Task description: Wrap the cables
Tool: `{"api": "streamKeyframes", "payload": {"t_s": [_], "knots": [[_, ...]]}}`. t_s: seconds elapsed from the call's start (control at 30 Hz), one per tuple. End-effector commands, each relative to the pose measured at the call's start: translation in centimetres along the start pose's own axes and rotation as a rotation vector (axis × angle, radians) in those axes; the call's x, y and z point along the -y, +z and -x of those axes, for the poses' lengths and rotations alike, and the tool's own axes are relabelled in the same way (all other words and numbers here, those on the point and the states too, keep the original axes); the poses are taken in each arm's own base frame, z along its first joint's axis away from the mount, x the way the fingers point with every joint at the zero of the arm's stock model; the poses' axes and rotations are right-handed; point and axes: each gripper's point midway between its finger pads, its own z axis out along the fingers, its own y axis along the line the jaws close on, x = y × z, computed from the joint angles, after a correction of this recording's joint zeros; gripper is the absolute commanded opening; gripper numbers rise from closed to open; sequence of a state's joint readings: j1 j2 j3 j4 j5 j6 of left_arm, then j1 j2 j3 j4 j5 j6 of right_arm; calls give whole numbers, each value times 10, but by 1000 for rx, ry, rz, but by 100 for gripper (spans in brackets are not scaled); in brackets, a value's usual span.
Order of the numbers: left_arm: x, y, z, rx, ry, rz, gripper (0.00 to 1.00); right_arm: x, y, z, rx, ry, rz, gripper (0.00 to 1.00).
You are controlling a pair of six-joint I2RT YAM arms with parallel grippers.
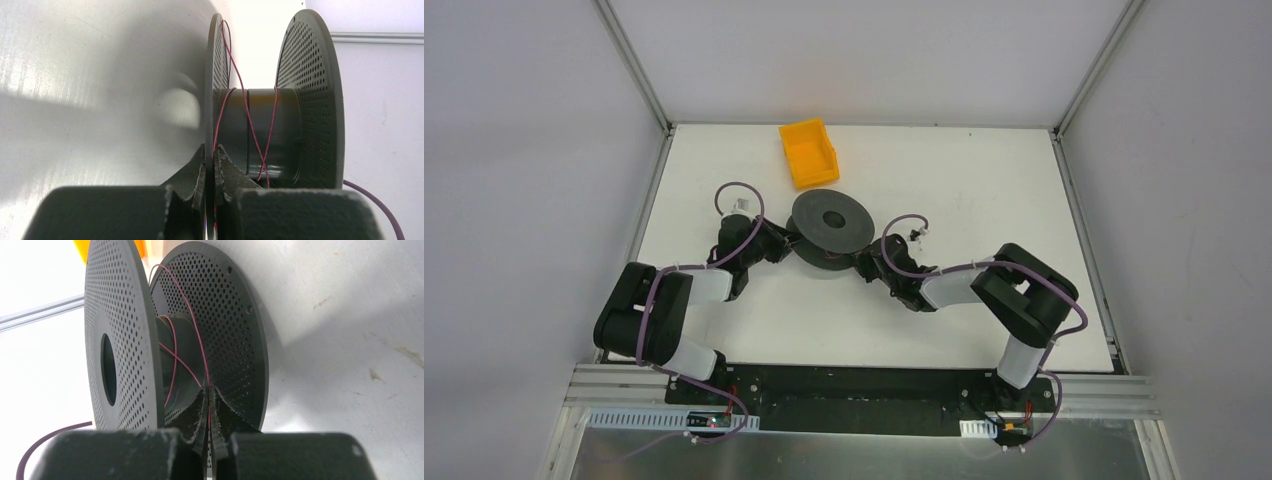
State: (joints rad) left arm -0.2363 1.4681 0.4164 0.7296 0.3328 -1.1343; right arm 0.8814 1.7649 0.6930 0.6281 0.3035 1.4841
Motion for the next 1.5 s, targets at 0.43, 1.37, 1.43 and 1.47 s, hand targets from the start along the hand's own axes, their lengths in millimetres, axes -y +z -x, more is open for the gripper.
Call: {"api": "streamKeyframes", "payload": {"t_s": [0.43,1.37,1.43,1.47], "knots": [[6,2,-18,-71,98,-73,0,-38,7,-15,2,25,54,0],[-4,9,-21,-88,155,-8,0,-12,-3,-3,45,10,31,8],[-5,9,-20,-87,159,-2,0,-10,-5,1,59,0,24,8],[-5,8,-20,-87,163,0,0,-9,-6,2,65,-5,20,8]]}}
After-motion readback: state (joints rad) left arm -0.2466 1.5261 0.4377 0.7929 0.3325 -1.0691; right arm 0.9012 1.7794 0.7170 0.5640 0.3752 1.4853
